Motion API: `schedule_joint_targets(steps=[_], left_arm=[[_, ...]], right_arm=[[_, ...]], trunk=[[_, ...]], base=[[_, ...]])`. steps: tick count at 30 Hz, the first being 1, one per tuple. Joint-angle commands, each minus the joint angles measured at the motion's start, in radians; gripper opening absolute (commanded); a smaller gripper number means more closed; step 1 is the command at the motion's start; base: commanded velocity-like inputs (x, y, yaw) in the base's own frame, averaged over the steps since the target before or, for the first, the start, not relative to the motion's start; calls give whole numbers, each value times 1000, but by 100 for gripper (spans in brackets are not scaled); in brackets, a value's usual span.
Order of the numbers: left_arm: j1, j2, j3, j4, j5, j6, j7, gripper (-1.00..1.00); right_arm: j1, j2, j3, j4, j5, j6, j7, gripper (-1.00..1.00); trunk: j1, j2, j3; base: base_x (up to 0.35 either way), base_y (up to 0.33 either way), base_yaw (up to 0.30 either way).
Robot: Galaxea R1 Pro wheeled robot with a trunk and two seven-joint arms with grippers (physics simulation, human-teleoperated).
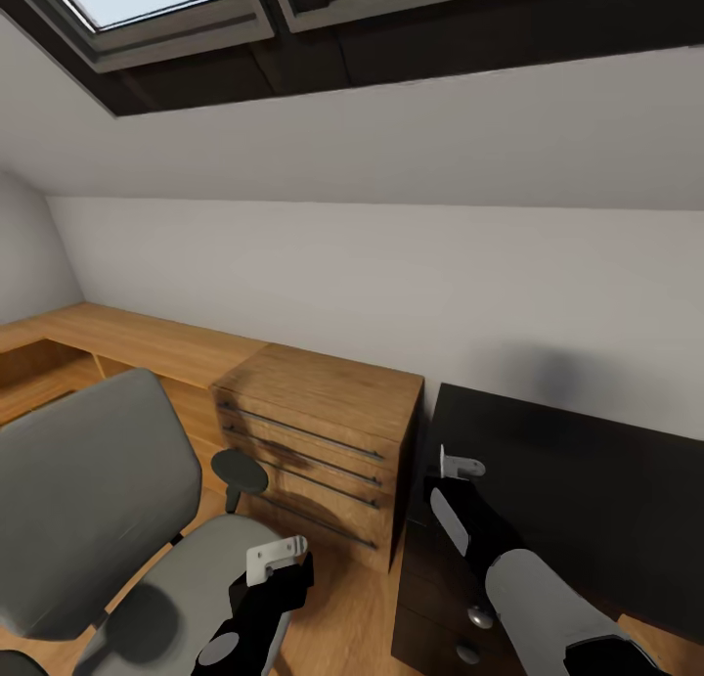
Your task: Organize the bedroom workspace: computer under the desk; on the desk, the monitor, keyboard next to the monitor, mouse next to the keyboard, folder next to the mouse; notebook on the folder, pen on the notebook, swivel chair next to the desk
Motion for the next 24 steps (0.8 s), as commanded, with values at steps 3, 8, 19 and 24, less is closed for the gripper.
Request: schedule_joint_targets(steps=[3,8,19,24], left_arm=[[-1,1,-1,-2,4,4,8,100],[-1,0,-2,-2,5,4,9,100],[-1,-3,-14,8,11,8,7,100],[-1,-4,-15,13,11,8,7,100]], right_arm=[[2,-19,0,-123,-14,101,-10,-100],[16,-61,-69,-335,-50,253,-13,-100],[31,-72,-162,-452,-63,370,-16,-100],[38,-78,-190,-476,-63,371,-17,-100]], trunk=[[-12,21,8],[-31,56,24],[-73,133,58],[-92,168,74]], base=[[0,0,0],[-151,0,0],[-325,-47,-50],[-118,-44,-257]])
